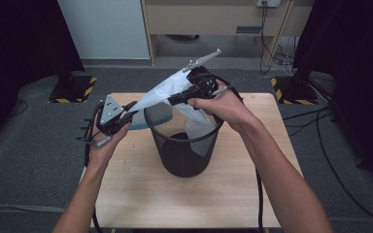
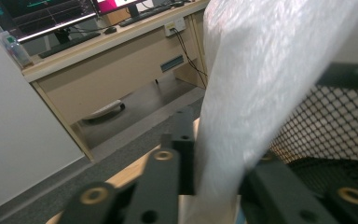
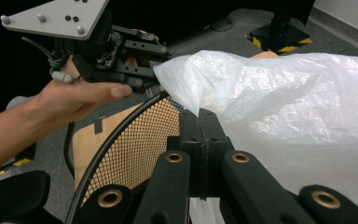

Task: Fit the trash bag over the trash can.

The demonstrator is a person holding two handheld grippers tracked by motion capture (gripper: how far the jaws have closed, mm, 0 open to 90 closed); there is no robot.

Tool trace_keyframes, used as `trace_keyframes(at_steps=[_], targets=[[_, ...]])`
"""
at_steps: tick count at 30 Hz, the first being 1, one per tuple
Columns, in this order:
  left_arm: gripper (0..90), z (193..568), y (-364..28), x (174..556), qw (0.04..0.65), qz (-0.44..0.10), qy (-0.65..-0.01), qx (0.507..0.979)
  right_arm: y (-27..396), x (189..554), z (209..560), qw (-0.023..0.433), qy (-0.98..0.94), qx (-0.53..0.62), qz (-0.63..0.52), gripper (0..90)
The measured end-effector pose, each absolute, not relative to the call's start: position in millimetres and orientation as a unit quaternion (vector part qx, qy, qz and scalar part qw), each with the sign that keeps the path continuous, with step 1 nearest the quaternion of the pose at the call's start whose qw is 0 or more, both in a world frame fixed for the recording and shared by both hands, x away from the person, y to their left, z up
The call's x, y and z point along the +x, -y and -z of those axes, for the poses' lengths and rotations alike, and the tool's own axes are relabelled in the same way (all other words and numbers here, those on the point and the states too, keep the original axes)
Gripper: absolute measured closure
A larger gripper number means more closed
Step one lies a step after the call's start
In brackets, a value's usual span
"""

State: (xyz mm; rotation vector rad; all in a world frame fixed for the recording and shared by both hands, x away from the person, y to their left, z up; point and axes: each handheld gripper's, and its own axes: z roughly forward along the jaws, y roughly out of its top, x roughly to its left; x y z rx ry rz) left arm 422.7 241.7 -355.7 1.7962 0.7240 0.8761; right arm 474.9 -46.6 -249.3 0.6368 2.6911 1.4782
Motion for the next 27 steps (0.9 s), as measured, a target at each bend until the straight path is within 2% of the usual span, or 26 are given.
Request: trace_keyframes(at_steps=[2, 11, 15, 16, 27], targets=[[89.4, 350.9, -243.0, 420.0, 0.497, -0.363, -0.298, 0.730, 47.2, 475.1, 251.1, 0.002, -0.861, 0.207, -0.465, 90.0], [89.5, 326.4, -246.4, 410.9, 0.515, -0.386, -0.306, 0.701, 39.5, 473.5, 263.1, -0.006, -0.878, 0.204, -0.432, 90.0], [89.2, 324.0, -248.5, 410.9, 0.517, -0.390, -0.308, 0.698, 36.7, 472.0, 265.5, -0.007, -0.881, 0.201, -0.428, 90.0], [89.2, 322.3, -249.9, 413.9, 0.518, -0.403, -0.288, 0.697, 36.8, 471.9, 265.6, -0.007, -0.881, 0.201, -0.429, 90.0], [89.7, 323.5, -246.5, 415.2, 0.513, -0.406, -0.284, 0.701, 41.1, 473.9, 267.4, -0.011, -0.877, 0.207, -0.432, 90.0]])
